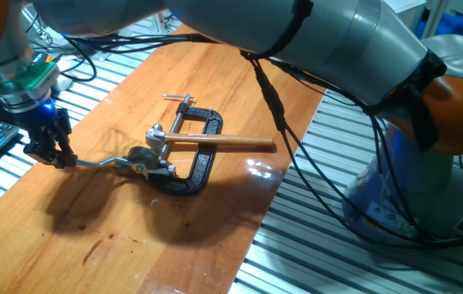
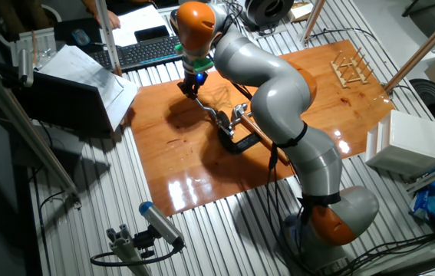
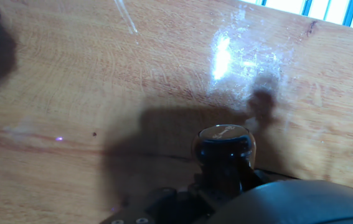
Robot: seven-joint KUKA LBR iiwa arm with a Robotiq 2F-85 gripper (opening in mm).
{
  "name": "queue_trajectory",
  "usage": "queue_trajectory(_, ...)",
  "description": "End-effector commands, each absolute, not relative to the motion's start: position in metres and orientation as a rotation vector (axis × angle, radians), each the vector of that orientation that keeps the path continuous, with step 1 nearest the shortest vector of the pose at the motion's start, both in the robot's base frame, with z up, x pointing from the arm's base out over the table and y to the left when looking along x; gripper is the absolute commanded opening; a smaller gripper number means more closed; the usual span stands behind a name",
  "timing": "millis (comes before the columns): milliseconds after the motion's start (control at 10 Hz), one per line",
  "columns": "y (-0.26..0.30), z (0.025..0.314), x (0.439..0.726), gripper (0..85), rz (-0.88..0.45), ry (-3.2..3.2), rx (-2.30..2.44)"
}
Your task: Pull up the lever
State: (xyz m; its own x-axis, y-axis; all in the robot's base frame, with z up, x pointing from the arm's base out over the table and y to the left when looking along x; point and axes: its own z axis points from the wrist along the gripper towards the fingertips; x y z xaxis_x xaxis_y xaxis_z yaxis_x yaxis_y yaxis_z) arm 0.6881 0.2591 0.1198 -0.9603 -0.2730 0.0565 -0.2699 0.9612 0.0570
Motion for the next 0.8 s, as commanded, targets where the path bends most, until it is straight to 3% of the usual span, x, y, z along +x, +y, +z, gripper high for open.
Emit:
queue_trajectory(0, 0.2591, 0.1198, 0.6880, 0.0, -0.072, -3.052, 0.422)
queue_trajectory(700, 0.2591, 0.1198, 0.6880, 0.0, -0.075, -3.051, 0.417)
